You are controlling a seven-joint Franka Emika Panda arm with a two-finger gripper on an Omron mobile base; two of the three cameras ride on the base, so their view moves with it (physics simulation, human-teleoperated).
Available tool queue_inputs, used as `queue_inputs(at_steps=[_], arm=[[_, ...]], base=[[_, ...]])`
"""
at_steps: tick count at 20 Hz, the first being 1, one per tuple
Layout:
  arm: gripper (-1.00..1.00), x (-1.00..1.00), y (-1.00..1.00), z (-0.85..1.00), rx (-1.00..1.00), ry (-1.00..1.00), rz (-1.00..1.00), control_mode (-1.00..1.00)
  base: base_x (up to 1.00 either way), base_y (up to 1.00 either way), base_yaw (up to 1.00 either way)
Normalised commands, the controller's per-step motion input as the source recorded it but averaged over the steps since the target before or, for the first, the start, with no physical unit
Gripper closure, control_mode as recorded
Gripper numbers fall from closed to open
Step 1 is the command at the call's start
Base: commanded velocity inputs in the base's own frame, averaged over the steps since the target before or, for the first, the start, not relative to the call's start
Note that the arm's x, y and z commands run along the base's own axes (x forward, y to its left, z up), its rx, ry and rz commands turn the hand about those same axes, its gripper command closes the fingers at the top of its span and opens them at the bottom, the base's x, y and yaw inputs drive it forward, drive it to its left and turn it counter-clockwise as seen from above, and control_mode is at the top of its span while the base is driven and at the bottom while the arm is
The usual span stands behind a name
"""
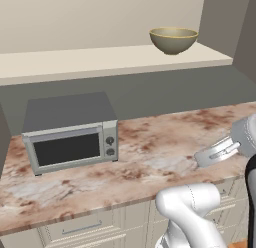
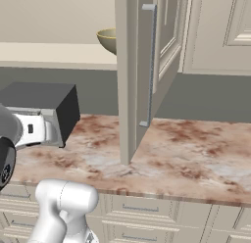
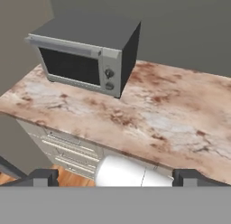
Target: Move the bowls from the cabinet to the plates on the dining table.
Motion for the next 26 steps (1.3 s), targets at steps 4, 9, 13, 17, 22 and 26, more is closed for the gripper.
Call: queue_inputs(at_steps=[4,9,13,17,22,26], arm=[[-1.00,-0.09,0.00,0.75,0.00,0.00,0.00,-1.00],[-1.00,-0.09,0.00,0.64,0.00,0.00,0.00,-1.00],[-1.00,0.00,0.13,0.38,0.00,0.00,0.00,-1.00],[-1.00,0.00,0.07,0.19,-0.01,-0.05,-0.01,-1.00],[-1.00,0.41,0.09,0.00,-0.04,-0.19,-0.09,-1.00],[-1.00,0.60,0.11,0.29,-0.01,-0.13,-0.07,-1.00]], base=[[0.00,0.00,0.00],[0.00,0.00,0.00],[0.00,0.00,0.00],[0.00,0.00,0.00],[0.00,0.00,0.00],[0.00,0.00,0.00]])
